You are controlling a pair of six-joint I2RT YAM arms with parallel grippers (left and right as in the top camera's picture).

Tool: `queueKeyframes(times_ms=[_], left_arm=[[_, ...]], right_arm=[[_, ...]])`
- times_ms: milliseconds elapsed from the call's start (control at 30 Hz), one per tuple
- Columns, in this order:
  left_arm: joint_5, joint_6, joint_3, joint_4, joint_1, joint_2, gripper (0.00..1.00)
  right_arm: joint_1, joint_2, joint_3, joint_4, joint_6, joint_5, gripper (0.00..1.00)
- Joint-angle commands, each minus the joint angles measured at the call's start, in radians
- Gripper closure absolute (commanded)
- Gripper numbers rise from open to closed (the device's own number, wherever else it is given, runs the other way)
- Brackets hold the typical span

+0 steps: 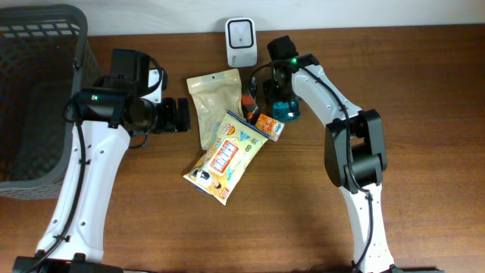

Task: Scan the item barcode
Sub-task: 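Lift the bottle and hold its label up to the scanner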

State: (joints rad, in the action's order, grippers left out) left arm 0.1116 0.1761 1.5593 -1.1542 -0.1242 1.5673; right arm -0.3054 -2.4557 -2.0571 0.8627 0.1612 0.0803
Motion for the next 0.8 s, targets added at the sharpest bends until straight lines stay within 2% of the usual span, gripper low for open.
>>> queueKeyframes(times_ms=[0, 567, 700, 767], left_arm=[[-0.007, -0.013, -0.004, 0.002, -0.002, 0.002, 0.01], [-0.007, -0.013, -0.004, 0.002, -0.002, 0.002, 0.01], [-0.007, -0.013, -0.004, 0.002, -0.002, 0.002, 0.01], [-0.007, -0.013, -0.004, 0.002, -0.002, 0.002, 0.01]], right_arm=[[0.003, -0.003, -0.009, -0.003, 0.042, -0.006, 0.33], [0.003, -0.002, -0.155, 0.064, 0.058, -0.025, 0.33], [0.003, -0.002, -0.274, 0.058, 0.084, -0.058, 0.33], [0.003, -0.002, -0.319, 0.001, 0.084, -0.121, 0.34]])
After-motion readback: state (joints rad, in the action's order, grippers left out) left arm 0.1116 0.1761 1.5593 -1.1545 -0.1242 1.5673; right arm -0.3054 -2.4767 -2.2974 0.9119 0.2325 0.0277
